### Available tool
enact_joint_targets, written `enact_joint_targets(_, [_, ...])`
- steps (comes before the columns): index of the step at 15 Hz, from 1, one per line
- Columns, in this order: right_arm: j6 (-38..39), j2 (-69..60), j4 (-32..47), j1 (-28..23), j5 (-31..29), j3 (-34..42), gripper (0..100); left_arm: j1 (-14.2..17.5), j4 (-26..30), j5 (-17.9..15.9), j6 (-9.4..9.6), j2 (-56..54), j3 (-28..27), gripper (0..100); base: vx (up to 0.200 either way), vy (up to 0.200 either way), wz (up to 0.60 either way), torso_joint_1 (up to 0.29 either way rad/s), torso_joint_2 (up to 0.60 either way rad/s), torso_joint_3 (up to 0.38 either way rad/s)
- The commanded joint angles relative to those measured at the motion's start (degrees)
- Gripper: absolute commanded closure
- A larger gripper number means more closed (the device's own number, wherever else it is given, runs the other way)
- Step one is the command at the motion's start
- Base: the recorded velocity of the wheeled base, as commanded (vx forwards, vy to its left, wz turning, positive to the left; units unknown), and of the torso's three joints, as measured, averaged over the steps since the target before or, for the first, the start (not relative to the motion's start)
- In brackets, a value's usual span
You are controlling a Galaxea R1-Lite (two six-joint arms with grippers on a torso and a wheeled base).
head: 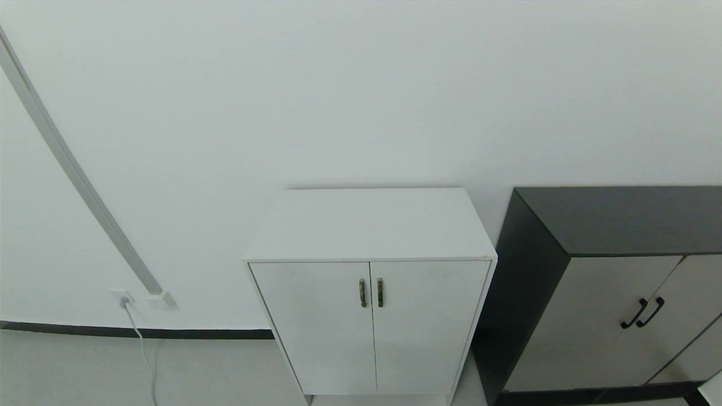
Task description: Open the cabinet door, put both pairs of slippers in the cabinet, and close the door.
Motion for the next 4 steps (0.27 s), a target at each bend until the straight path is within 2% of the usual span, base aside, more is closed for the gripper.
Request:
enact_joint_targets(1, [-0.03,0.11,-0.04,0.07,0.01,0.0,100,0.01,0.02,0.03,0.0,0.07,0.01,100,0.0,0.0,0.0,0.0,0.0,0.0])
enact_joint_targets(4, [-0.03,0.11,-0.04,-0.02,-0.08,0.0,100,0.01,0.02,0.03,0.0,0.07,0.01,100,0.0,0.0,0.0,0.0,0.0,0.0])
